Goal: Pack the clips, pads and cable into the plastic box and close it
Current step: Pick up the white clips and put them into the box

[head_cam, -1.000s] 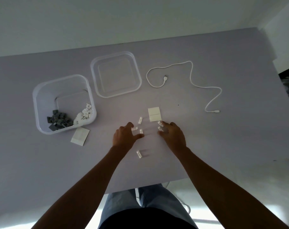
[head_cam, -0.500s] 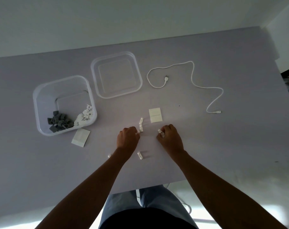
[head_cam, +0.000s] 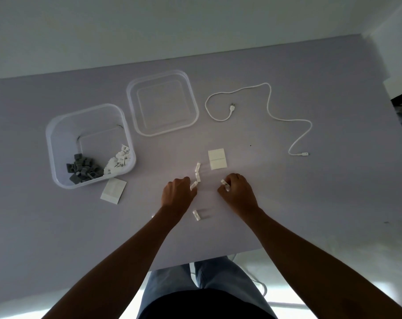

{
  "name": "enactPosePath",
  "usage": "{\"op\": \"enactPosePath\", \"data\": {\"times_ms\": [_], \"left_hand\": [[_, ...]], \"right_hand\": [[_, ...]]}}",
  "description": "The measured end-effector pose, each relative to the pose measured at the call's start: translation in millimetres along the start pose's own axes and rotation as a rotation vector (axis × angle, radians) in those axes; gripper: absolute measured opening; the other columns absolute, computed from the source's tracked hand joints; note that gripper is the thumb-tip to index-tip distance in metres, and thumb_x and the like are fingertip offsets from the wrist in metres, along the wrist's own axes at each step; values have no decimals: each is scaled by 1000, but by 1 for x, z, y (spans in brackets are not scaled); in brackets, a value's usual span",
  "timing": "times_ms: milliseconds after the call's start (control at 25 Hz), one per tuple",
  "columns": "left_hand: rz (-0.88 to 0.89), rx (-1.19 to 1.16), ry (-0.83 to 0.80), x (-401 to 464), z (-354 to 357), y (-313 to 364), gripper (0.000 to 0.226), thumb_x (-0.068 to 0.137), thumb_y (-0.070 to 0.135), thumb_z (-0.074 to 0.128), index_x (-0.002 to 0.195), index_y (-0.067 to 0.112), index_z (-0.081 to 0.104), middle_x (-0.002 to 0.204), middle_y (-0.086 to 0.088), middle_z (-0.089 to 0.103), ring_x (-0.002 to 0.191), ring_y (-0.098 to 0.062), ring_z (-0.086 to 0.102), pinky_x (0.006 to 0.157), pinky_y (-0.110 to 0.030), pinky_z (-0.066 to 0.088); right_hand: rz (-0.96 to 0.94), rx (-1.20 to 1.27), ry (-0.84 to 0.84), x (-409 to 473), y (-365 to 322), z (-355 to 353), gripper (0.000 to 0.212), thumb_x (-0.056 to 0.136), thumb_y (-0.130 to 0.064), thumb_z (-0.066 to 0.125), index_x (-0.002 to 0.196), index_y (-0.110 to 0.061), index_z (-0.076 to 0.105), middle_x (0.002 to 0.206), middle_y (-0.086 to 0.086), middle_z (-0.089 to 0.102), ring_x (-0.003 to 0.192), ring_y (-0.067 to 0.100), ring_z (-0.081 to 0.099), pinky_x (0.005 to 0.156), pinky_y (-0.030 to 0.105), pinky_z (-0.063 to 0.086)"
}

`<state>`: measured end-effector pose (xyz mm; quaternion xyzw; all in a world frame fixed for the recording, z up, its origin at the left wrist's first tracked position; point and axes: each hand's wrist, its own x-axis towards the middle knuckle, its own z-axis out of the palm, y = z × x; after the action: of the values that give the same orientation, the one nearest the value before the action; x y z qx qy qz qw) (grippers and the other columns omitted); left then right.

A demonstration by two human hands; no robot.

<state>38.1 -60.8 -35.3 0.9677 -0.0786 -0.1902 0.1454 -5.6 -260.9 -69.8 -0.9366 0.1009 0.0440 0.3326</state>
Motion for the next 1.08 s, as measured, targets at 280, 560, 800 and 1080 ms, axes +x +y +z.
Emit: {"op": "enactPosePath", "data": {"times_ms": [280, 560, 800, 1080], "left_hand": [[49, 95, -56, 7, -1, 1, 21, 95, 19, 46, 89, 9, 63, 83, -12, 68, 77, -34, 66, 58, -32, 41], [49, 45, -1, 8, -7, -23, 27, 97, 34, 50, 94, 10, 61, 83, -15, 68, 77, -38, 66, 57, -33, 39], [71, -55, 42, 4, -6, -44, 37, 89, 47, 62, 110, 17, 70, 99, -8, 74, 88, -32, 69, 75, -40, 54], [96, -10, -13, 16, -3, -40, 31, 97, 39, 51, 89, 13, 65, 83, -10, 70, 77, -34, 67, 63, -37, 50]], "right_hand": [[545, 1244, -127, -2, -40, -15, 16, 86, -7, 41, 77, -9, 53, 66, 11, 48, 57, 18, 38, 50, 27, 29], [664, 1078, -85, 4, -60, -3, 42, 93, -31, 61, 59, -12, 45, 53, 7, 40, 44, 18, 34, 45, 26, 26], [194, 178, -6, 16, -64, 25, 31, 85, -44, 71, 84, -13, 68, 73, -1, 67, 64, 13, 61, 60, 26, 47], [32, -92, -58, 15, -73, 42, 24, 93, -31, 62, 99, -9, 67, 93, 9, 71, 82, 26, 68, 71, 34, 54]]}}
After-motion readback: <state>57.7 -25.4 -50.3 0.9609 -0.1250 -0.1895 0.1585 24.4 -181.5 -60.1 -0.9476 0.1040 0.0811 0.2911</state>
